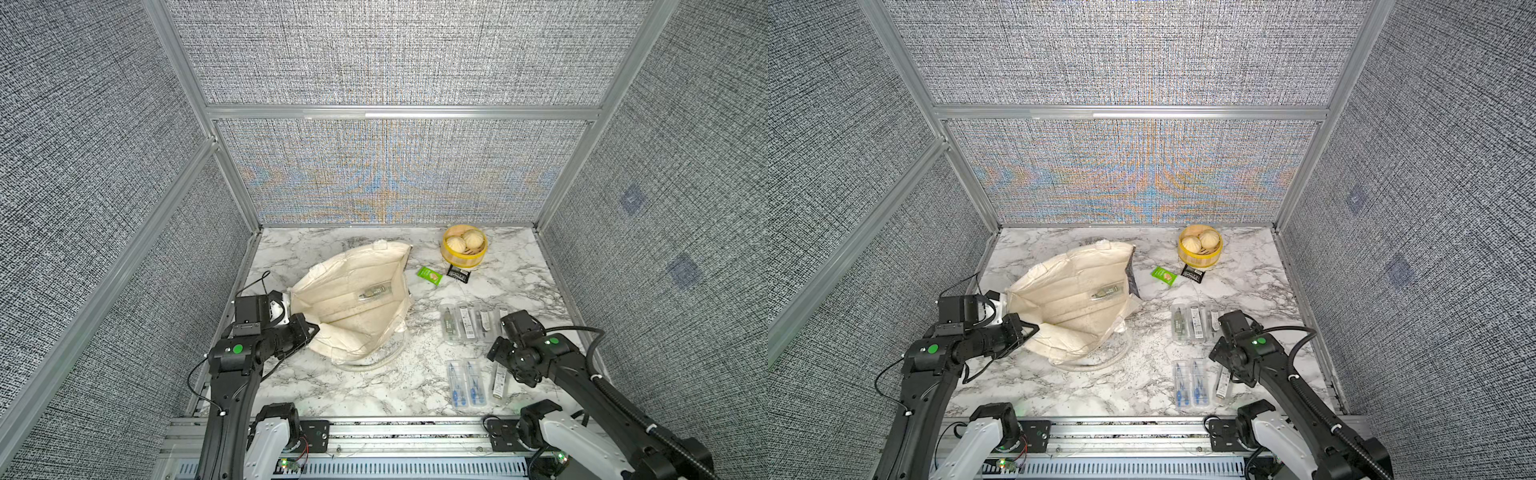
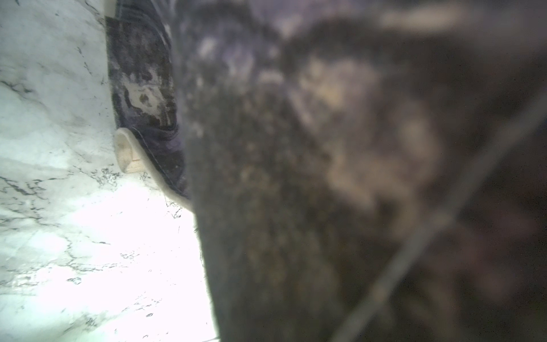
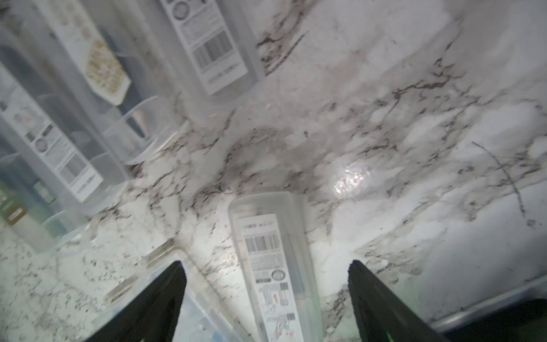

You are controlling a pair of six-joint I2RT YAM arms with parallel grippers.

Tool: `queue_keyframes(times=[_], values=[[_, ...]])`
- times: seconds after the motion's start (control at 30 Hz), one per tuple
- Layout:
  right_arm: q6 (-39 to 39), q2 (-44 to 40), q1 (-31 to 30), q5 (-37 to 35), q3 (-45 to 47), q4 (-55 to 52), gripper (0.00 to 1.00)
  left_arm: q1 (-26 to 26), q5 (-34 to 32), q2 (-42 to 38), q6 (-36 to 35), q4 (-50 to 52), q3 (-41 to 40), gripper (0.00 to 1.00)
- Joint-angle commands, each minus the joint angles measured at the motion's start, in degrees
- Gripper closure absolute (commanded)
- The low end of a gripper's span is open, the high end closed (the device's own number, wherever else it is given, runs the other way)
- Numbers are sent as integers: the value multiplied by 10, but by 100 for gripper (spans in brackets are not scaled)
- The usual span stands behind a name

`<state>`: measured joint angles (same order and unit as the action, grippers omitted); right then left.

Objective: Take out the compass set from the canvas bag
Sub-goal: Place the compass set at the center of the board, then adjust the compass set at the center of the board.

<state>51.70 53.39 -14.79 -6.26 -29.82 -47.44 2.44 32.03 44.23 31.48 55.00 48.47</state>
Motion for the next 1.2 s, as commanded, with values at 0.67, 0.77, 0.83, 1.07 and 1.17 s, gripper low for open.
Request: queue_keyframes(times=[0.67,0.77,0.83,1.07,1.17], values=[[-54,73,18,84,-13,61,16,1,6,-4,-10,-11,2,100],[-99,31,12,75,-92,-1,21,2,5,-4,-7,-7,0,100],[-157,-3,-16,88,-163,-14,24,1,5,-2,-5,-4,-3,100],[-405,83,-249,77,-412,52,35,0,-3,1,-14,38,10,100],[-574,196,-368,55,-504,72,46,-1,-7,1,-25,58,10,100]])
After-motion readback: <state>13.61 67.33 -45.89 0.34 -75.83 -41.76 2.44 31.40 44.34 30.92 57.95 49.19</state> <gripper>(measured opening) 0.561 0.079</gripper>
